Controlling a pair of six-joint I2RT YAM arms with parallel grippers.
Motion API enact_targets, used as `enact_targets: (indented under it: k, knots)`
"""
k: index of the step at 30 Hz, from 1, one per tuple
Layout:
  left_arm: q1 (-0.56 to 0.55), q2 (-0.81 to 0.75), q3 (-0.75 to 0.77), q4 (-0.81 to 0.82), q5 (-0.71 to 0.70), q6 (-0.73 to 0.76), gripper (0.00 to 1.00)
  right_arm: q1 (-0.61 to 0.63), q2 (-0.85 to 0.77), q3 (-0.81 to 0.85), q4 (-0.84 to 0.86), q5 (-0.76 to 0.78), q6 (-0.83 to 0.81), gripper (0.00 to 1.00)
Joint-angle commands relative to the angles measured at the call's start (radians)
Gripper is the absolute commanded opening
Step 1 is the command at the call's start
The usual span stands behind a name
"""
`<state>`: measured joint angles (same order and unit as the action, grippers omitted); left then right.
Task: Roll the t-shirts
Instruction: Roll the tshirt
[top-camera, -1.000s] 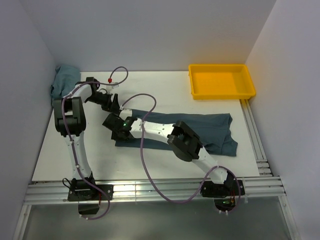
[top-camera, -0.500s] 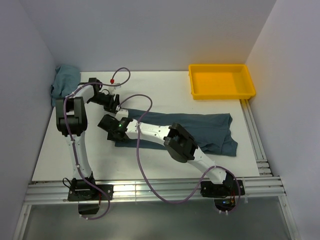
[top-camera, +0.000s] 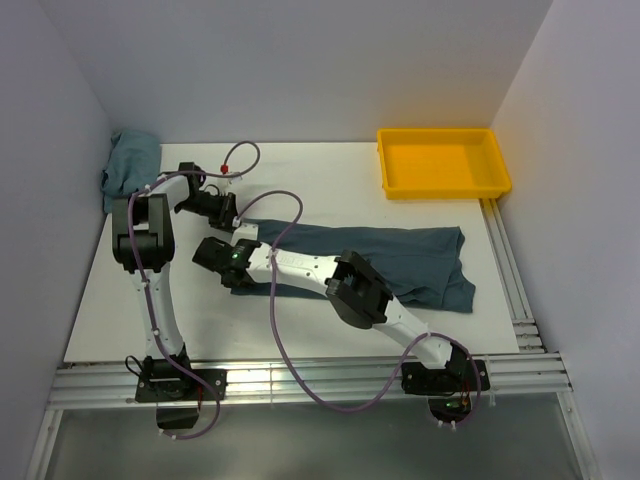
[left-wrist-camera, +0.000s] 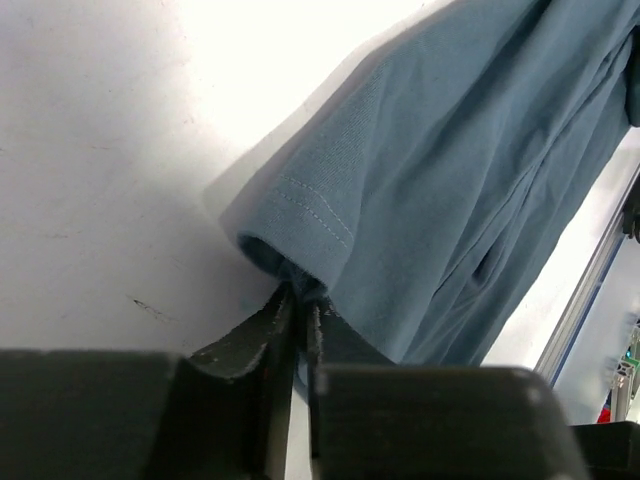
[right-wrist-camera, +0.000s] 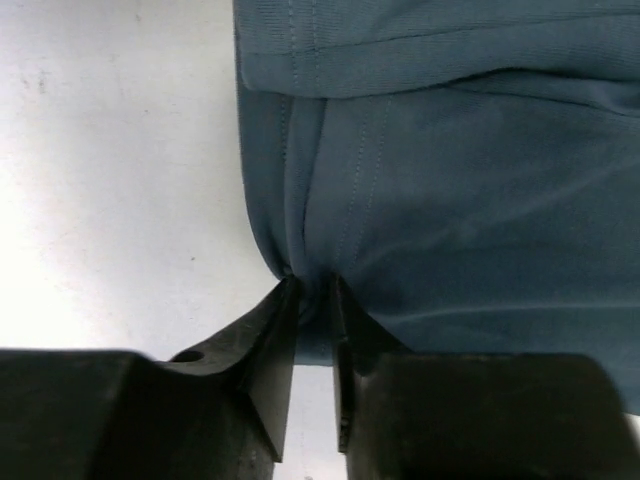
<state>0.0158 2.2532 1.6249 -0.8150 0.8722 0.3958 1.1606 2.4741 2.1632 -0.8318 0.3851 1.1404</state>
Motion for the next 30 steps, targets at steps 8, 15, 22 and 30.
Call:
enact_targets:
  k: [8,15,22,30]
  knots:
    - [-0.008,-0.084,-0.108,0.086,-0.094,-0.035,0.0,0.043,0.013,-0.002,0.015,-0.037,-0.066,0.1]
    - [0.045,-0.153,-0.164,0.093,-0.144,-0.041,0.0,0.077,0.016,0.073,0.039,-0.095,-0.116,0.09]
    - [0.118,-0.214,-0.266,0.093,-0.205,-0.015,0.0,0.108,-0.009,0.034,0.129,-0.178,-0.142,0.09]
    - [0.148,-0.288,-0.31,0.086,-0.228,-0.005,0.0,0.108,-0.067,-0.046,0.24,-0.221,-0.131,0.08]
